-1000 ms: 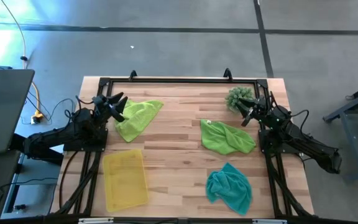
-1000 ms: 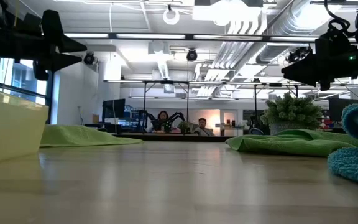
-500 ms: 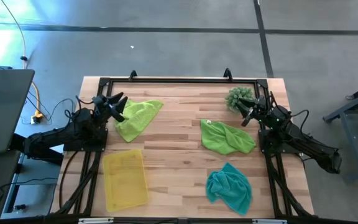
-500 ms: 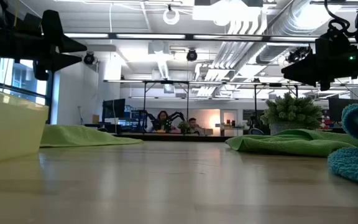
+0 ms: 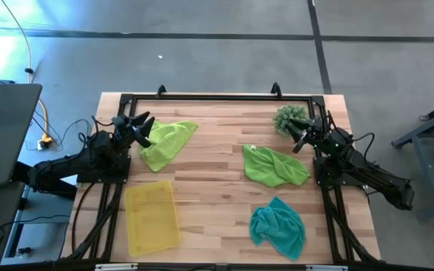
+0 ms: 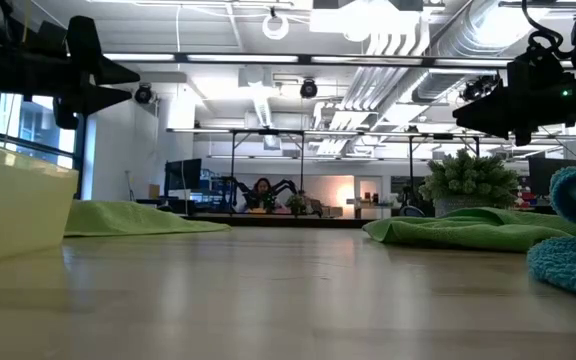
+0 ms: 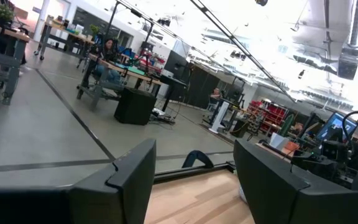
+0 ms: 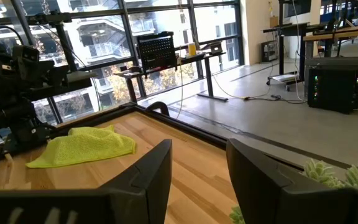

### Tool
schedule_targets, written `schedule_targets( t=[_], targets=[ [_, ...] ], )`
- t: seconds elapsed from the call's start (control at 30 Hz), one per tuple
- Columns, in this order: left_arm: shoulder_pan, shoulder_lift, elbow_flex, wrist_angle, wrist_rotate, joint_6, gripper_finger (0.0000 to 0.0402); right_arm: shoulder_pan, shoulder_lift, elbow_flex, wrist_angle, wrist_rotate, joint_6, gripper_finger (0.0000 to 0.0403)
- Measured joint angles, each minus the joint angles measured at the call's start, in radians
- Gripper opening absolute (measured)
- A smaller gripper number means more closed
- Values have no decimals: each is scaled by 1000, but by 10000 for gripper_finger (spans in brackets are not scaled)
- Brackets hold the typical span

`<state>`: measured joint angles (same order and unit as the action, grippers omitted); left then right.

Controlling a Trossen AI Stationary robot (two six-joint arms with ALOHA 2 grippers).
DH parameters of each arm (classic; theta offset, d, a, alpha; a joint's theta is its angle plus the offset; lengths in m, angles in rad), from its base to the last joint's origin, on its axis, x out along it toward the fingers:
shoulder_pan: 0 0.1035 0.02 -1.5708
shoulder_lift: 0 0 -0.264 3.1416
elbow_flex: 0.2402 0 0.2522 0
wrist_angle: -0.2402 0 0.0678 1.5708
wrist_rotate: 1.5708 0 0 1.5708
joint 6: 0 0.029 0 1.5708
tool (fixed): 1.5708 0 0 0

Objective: Roll microfiber towels into tight, uniform cylinder then place into a basket

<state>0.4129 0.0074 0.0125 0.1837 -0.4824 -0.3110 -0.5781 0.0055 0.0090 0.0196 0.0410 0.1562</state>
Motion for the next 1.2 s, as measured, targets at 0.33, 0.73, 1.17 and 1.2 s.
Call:
schedule_targets(
  t=[0.33, 0.73, 1.17, 1.2],
  targets=[
    [0, 0, 0, 0, 0, 0, 204, 0, 0, 0, 0, 0, 0, 147],
    [0, 0, 0, 8, 0, 0, 204, 0, 0, 0, 0, 0, 0, 147],
    [-2, 0, 0, 137, 279, 14, 204, 0, 0, 0, 0, 0, 0, 147],
    [-2, 0, 0, 158, 308, 32, 204, 0, 0, 0, 0, 0, 0, 147]
  ],
)
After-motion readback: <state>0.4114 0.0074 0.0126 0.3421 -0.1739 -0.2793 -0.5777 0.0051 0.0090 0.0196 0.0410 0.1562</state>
